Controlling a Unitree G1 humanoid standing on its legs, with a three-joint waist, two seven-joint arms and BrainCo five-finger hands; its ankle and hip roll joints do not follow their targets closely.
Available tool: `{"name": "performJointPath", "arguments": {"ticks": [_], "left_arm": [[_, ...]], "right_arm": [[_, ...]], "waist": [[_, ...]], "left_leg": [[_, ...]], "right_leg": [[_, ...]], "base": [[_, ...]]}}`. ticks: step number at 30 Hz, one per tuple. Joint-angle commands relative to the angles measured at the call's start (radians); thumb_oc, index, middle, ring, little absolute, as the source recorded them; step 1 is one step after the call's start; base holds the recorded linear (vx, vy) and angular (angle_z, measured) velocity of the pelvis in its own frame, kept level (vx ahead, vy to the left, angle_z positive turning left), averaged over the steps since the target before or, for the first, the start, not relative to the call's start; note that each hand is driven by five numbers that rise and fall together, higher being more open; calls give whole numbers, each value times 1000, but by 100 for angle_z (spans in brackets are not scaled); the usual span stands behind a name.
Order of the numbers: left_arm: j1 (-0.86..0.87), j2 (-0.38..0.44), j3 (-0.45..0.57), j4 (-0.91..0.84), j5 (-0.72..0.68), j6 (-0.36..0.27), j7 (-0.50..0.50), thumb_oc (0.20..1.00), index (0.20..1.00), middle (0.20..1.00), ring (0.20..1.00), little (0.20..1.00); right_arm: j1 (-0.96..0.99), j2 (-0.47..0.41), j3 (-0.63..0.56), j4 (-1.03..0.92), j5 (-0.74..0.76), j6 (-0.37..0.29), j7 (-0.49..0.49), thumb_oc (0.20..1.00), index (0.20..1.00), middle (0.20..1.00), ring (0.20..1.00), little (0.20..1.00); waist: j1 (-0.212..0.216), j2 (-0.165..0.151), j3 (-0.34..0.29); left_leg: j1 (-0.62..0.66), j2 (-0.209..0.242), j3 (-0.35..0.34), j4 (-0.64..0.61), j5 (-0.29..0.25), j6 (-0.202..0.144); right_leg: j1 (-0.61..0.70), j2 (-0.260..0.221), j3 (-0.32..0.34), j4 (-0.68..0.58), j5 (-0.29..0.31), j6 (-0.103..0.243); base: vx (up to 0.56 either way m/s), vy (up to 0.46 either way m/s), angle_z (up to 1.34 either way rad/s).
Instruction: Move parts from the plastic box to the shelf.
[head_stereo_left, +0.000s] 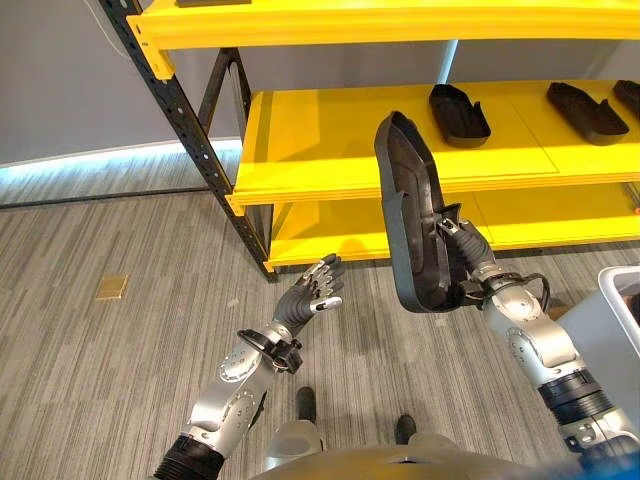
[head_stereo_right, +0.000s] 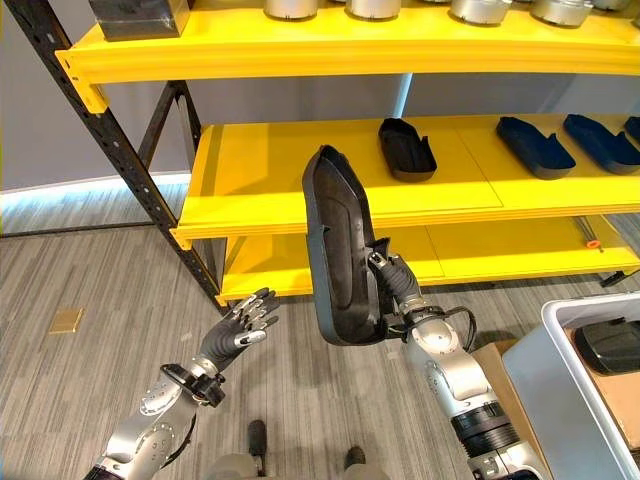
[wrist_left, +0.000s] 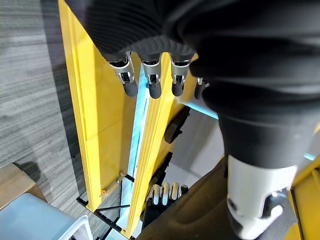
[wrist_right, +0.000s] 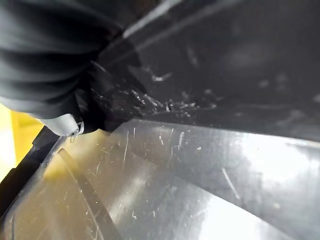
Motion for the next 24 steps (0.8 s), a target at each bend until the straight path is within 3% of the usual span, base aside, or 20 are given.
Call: {"name": "performJointPath", "arguments": {"ticks": [1,5,6,9,13,24], "left_arm": [[-6,6,23,-65,-34,-69,-11,1000,1000,1000,1000,1000],[-4,10,21,-62,-27,-66,-11,1000,1000,1000,1000,1000],[-180,-22,107,98,93,-226,84,1000,1000,1000,1000,1000],[-182,-38,115,97,-15,-218,106,1000,1000,1000,1000,1000],[-147,-51,113,81,19,-188,99,1000,1000,1000,1000,1000],[-72,-26,191,70,14,-190,104,1000,1000,1000,1000,1000]], "right_arm": [[-29,42,-27,-31,59,-110,-9,200,200,200,200,200],[-26,67,-37,0,61,-145,-32,200,200,200,200,200],[125,82,-142,-34,58,-372,74,200,200,200,200,200],[116,96,-117,-19,52,-371,62,200,200,200,200,200],[108,106,-91,-12,60,-347,54,200,200,200,200,200],[109,84,-80,3,32,-266,96,200,200,200,200,200]], "waist": [[18,-33,-21],[23,-34,-20],[-78,-14,-6],[-67,-16,-23],[-47,-25,-31],[-29,-34,-36]], "left_leg": [[74,2,21,71,-147,-8],[77,0,19,69,-150,-5],[8,-25,63,93,-152,11],[24,-32,66,83,-158,14],[30,-33,62,90,-162,13],[47,-45,53,149,-208,21]], "right_leg": [[-68,-15,-54,67,12,8],[-65,-13,-54,64,11,9],[-184,-18,-3,174,-3,14],[-165,-22,-11,150,1,18],[-135,-21,-25,125,2,12],[-96,-34,1,64,34,18]], "base": [[30,-9,-1],[0,0,0],[-5,5,10],[-1,-4,-1],[4,-42,-4],[17,51,-6]]}}
